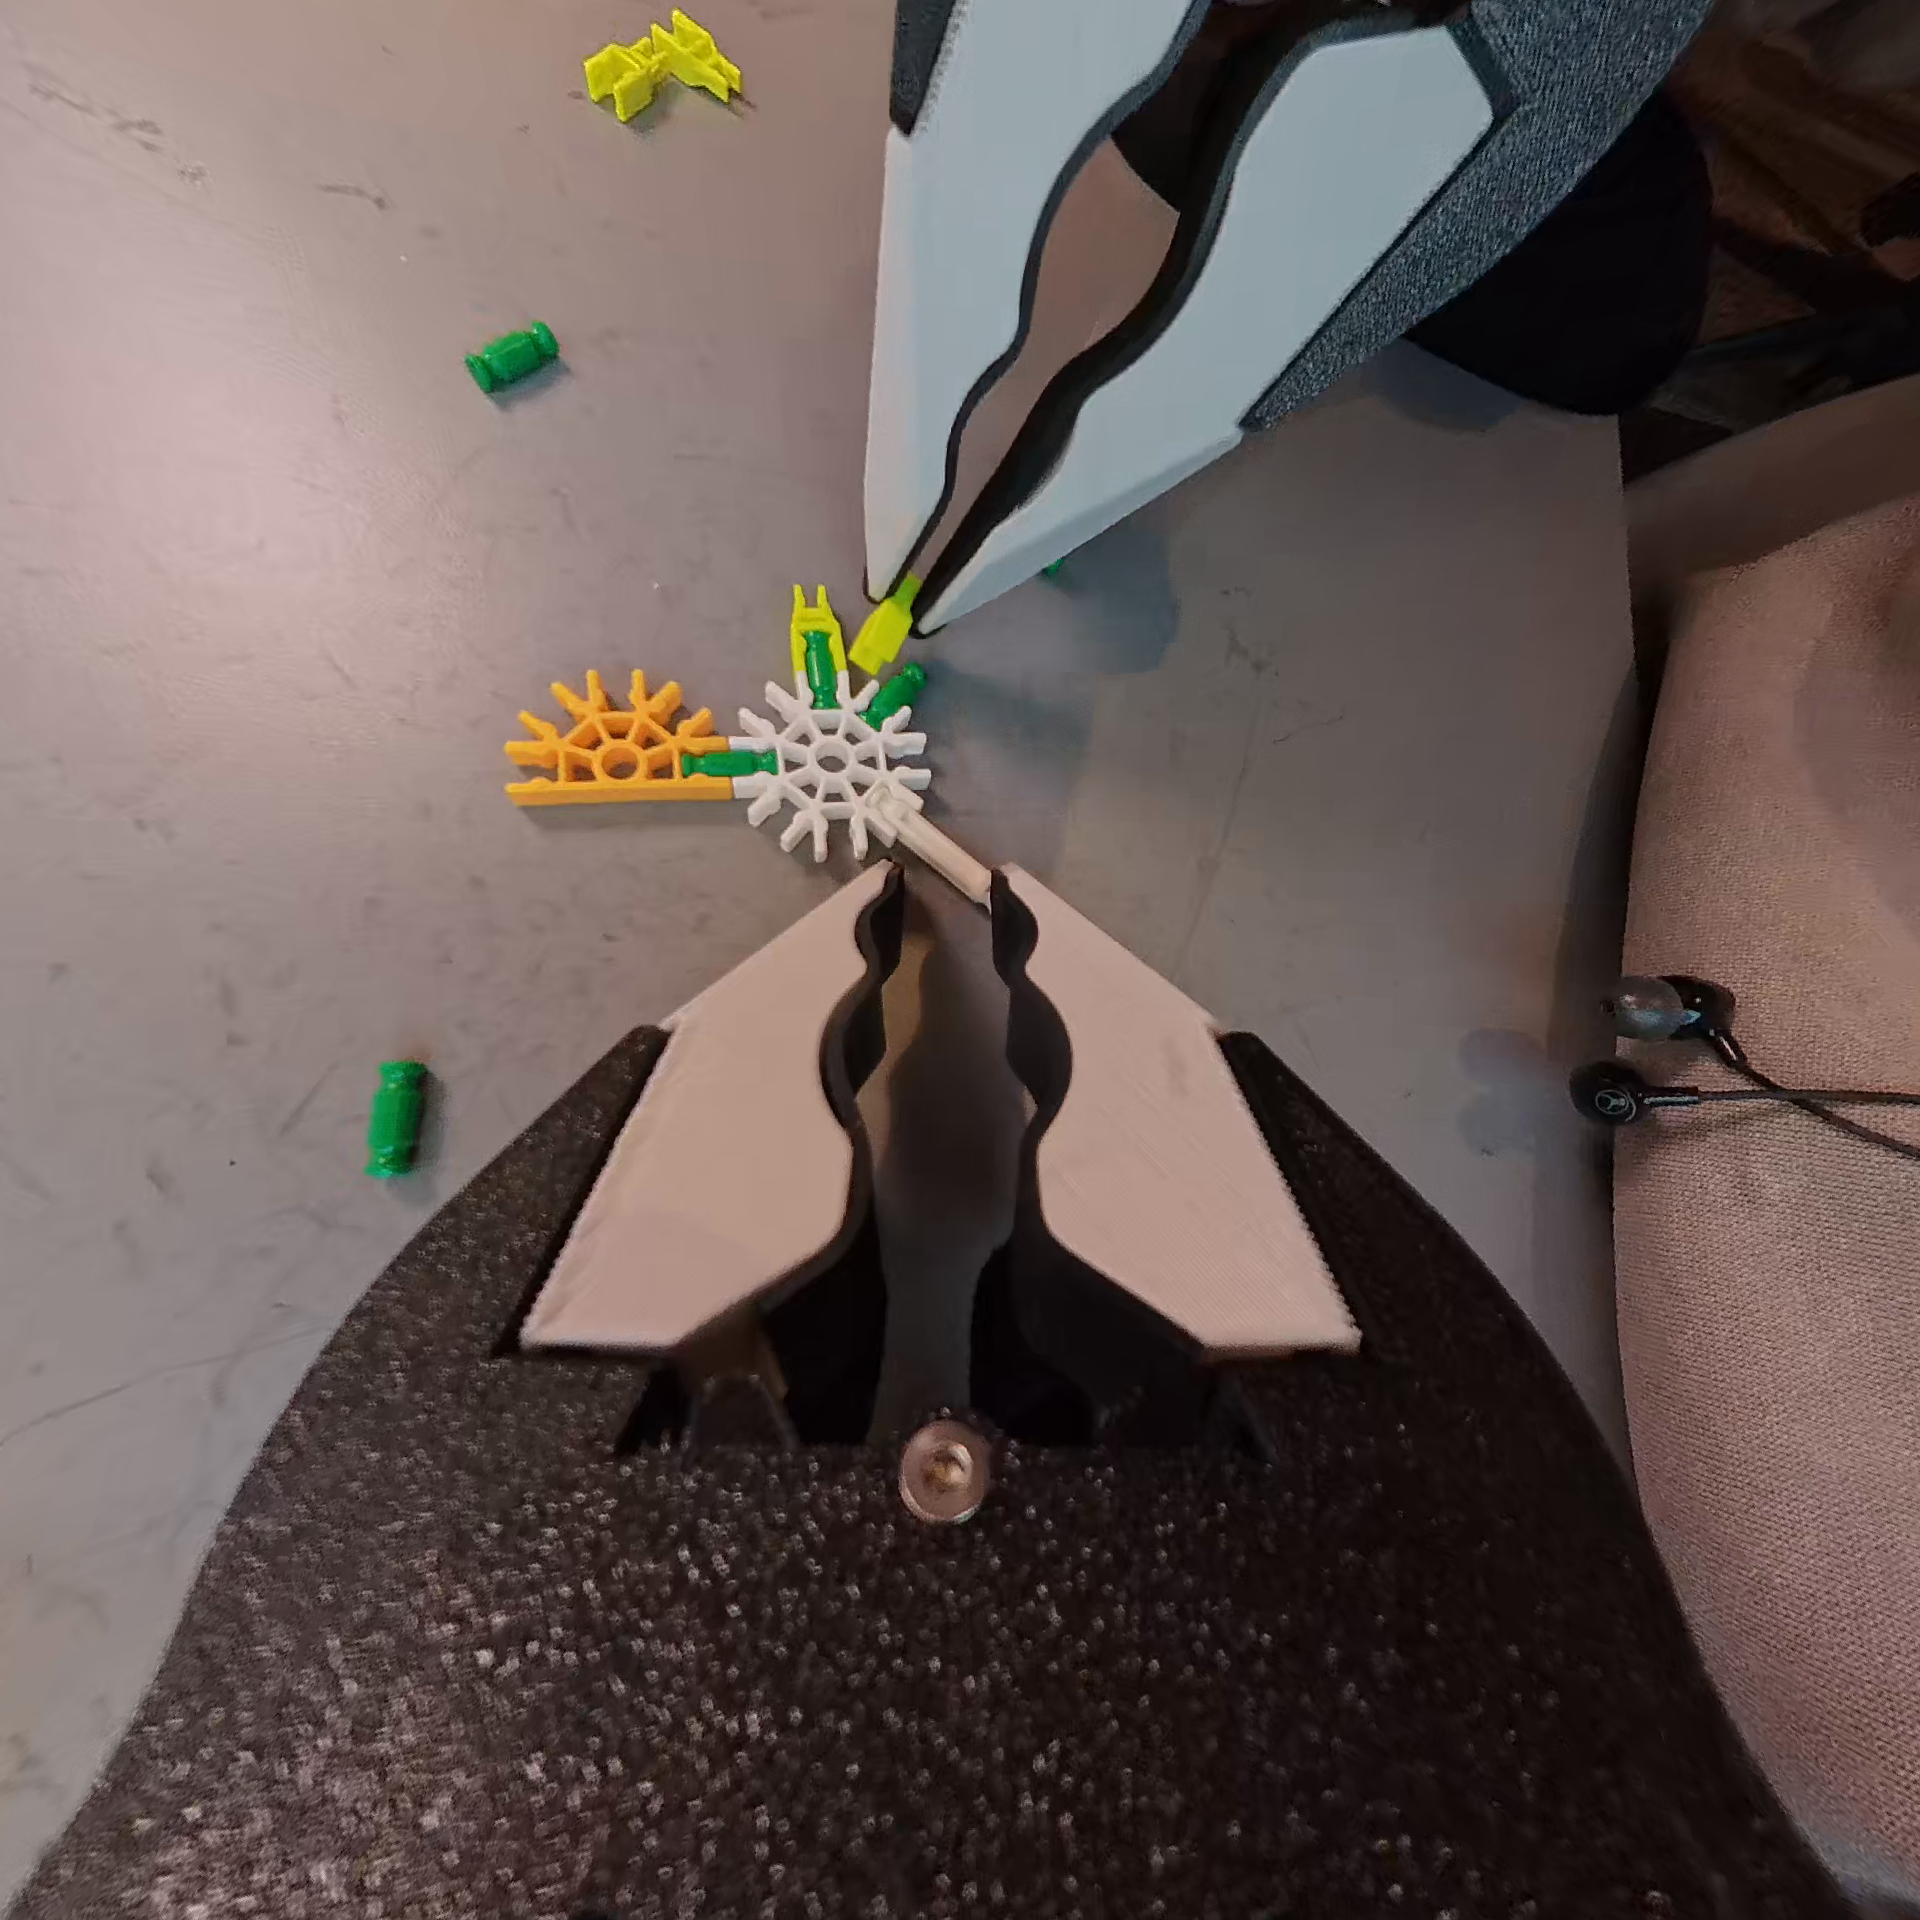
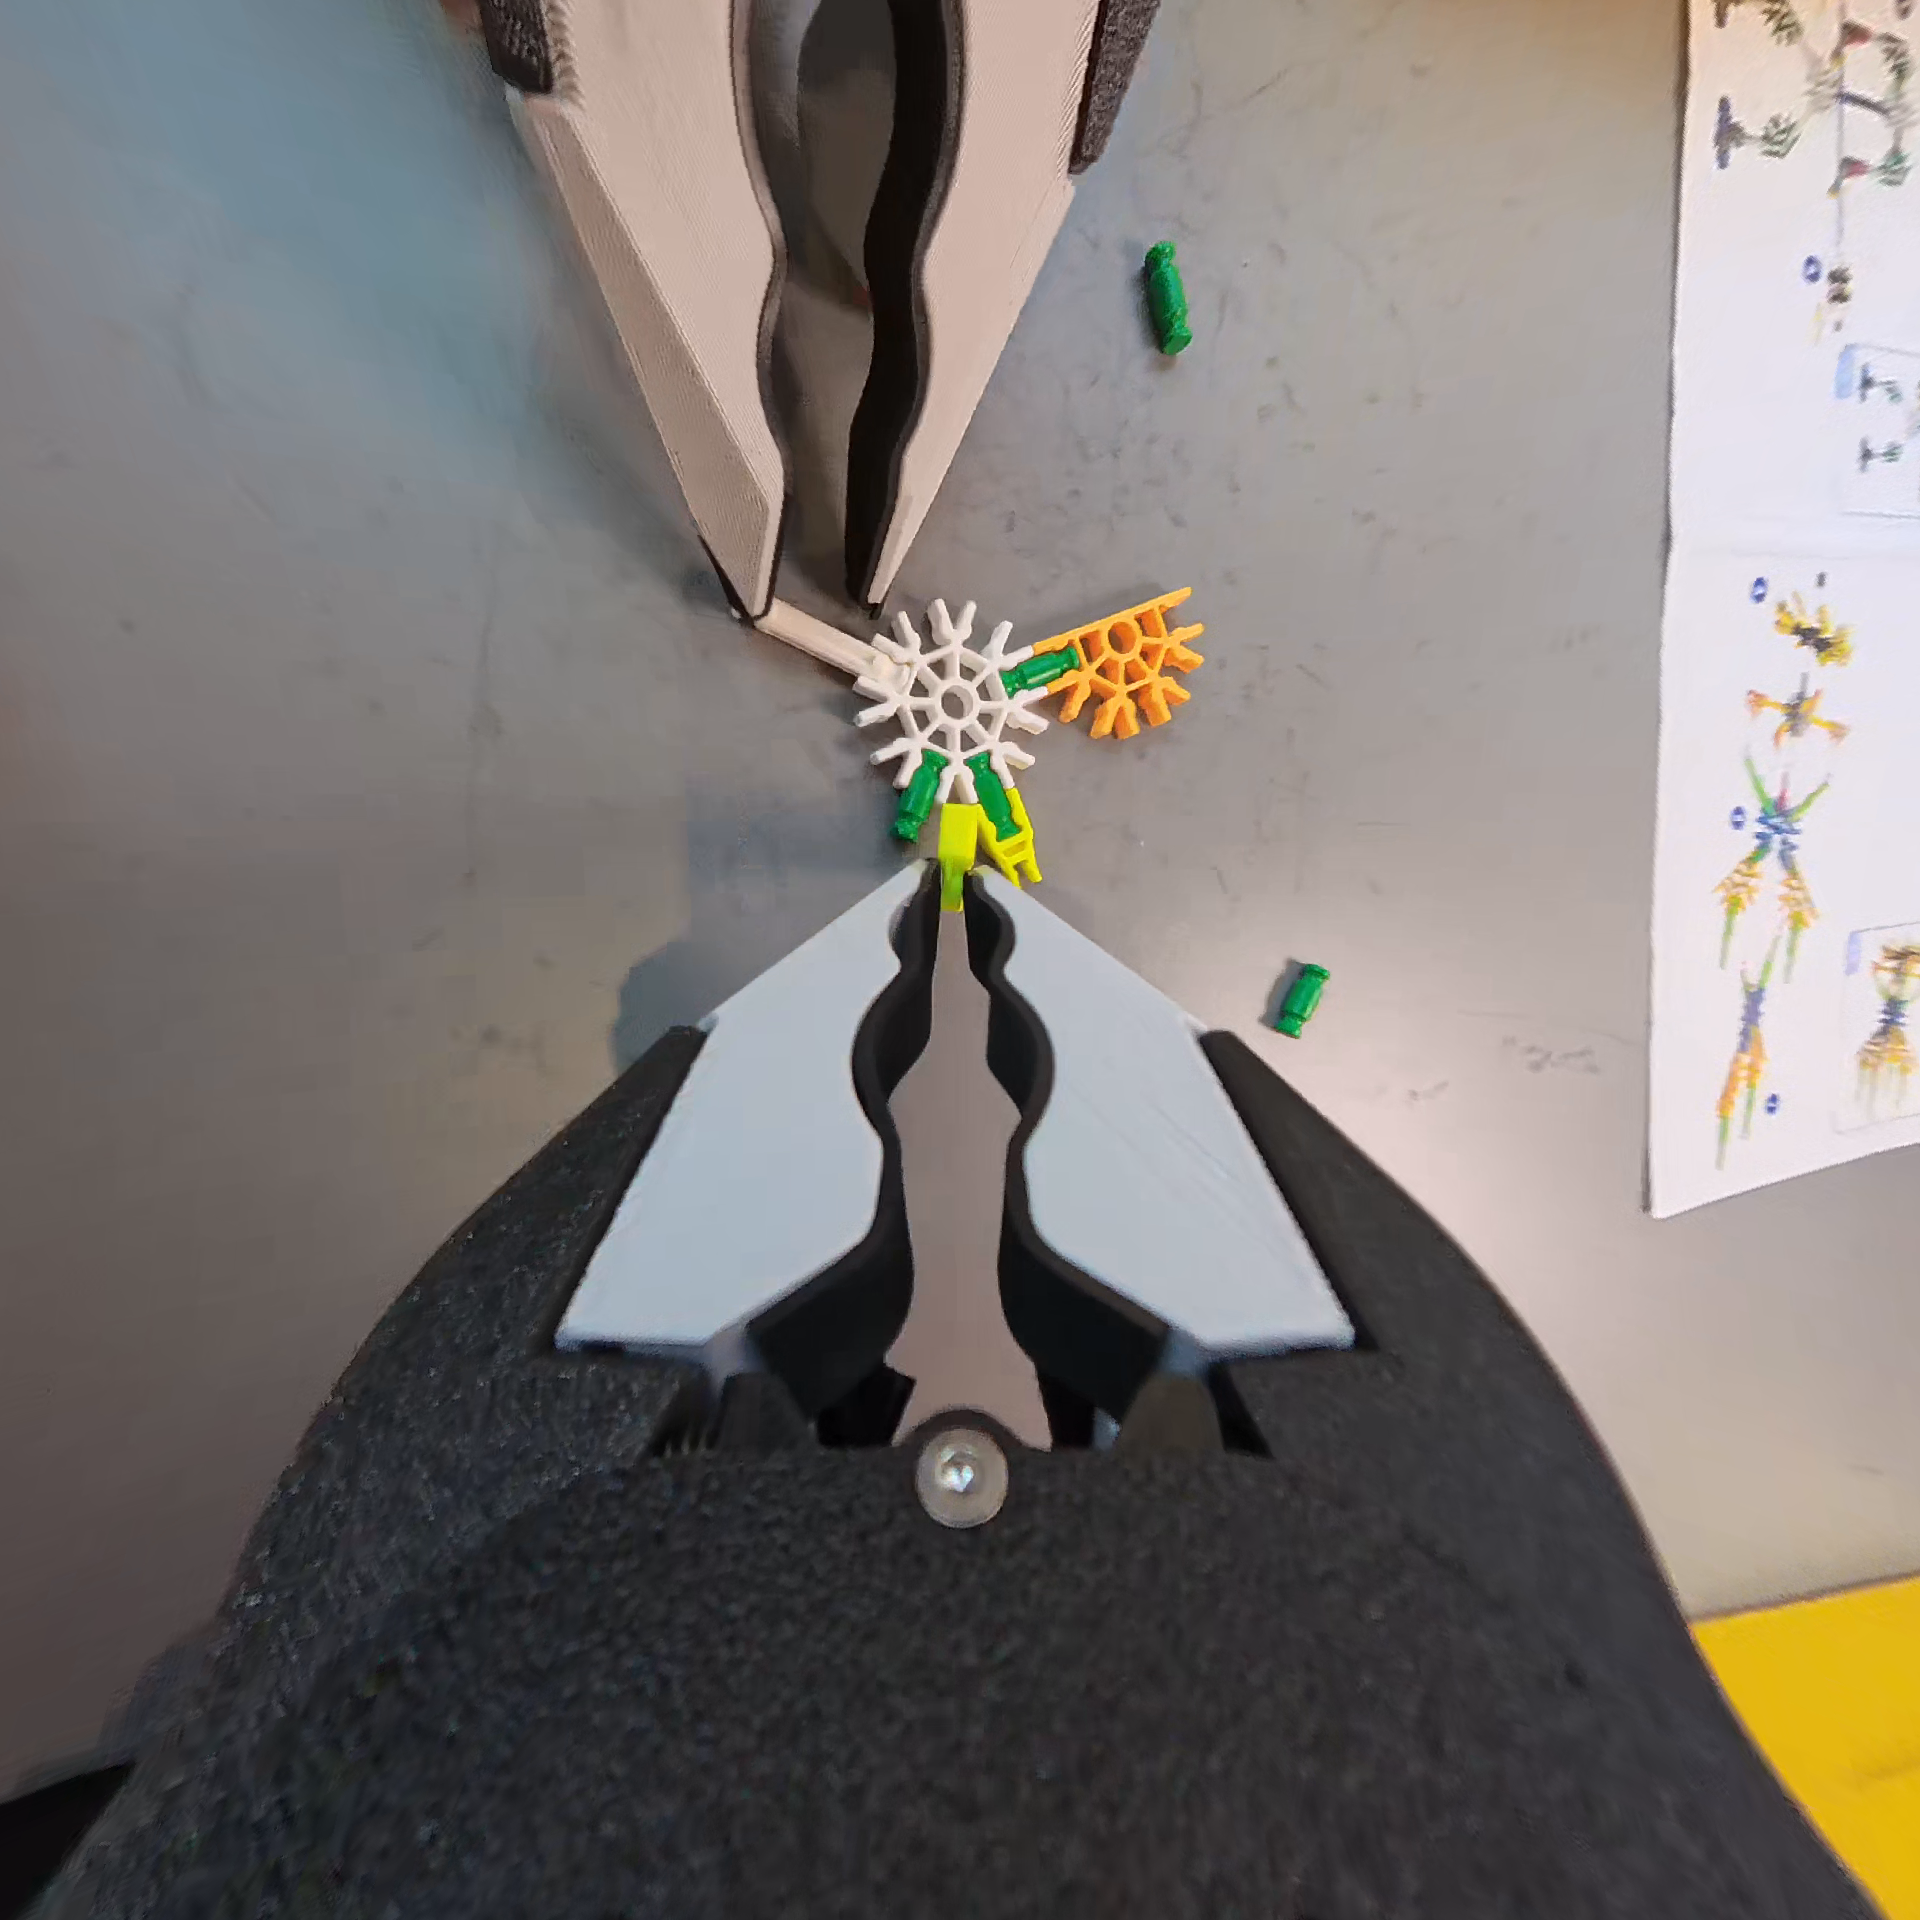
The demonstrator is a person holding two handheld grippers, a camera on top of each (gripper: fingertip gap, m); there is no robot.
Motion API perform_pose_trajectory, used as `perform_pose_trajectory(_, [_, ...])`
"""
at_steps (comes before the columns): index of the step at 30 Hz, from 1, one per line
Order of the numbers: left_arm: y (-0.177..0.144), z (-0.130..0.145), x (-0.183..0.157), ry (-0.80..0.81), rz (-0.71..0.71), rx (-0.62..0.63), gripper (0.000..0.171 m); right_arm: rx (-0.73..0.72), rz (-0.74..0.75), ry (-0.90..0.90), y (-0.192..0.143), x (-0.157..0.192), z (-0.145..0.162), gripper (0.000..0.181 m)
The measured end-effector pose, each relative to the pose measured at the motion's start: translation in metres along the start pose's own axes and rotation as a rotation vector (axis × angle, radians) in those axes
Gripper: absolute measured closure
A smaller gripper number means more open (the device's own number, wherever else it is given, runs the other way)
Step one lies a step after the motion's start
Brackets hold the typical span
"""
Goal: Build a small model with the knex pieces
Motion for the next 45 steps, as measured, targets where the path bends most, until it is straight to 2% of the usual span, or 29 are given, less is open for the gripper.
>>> perform_pose_trajectory(6, [0.000, 0.000, 0.000, 0.001, -0.007, 0.002, 0.155, 0.051, 0.112, -0.083, 0.003, 0.014, 0.000, 0.176])
perform_pose_trajectory(9, [0.000, 0.000, 0.000, 0.003, -0.010, 0.003, 0.155, 0.033, 0.102, -0.081, 0.002, 0.018, 0.000, 0.175])
perform_pose_trajectory(21, [0.000, 0.000, -0.001, 0.007, -0.019, 0.005, 0.155, -0.104, -0.107, 0.343, -0.001, 0.002, 0.002, 0.170])
perform_pose_trajectory(27, [0.001, 0.000, -0.001, 0.007, -0.020, 0.004, 0.154, -0.098, -0.155, 0.407, 0.000, 0.000, 0.003, 0.175])
perform_pose_trajectory(33, [0.001, 0.000, -0.001, 0.005, -0.014, 0.002, 0.155, -0.059, -0.162, 0.390, 0.002, 0.000, 0.000, 0.177])
perform_pose_trajectory(37, [0.003, 0.000, -0.002, -0.021, 0.012, -0.008, 0.153, 0.022, -0.172, 0.369, 0.005, -0.002, -0.003, 0.175])
perform_pose_trajectory(41, [0.003, 0.000, -0.003, -0.009, 0.007, -0.005, 0.152, 0.109, -0.169, 0.257, 0.006, -0.003, -0.011, 0.175])
perform_pose_trajectory(45, [0.003, -0.001, -0.003, 0.002, 0.000, -0.001, 0.152, 0.158, -0.102, 0.115, 0.006, 0.002, -0.015, 0.175])
Point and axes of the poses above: each gripper's, where its closed fingertips meet, y out along the fingers, z out of its underside, x = y × z across the jaws, the point moved 7 cm from there along -y, back along the fingers, and after that the axes turned 11 degrees about y, right-handed, at the moved point
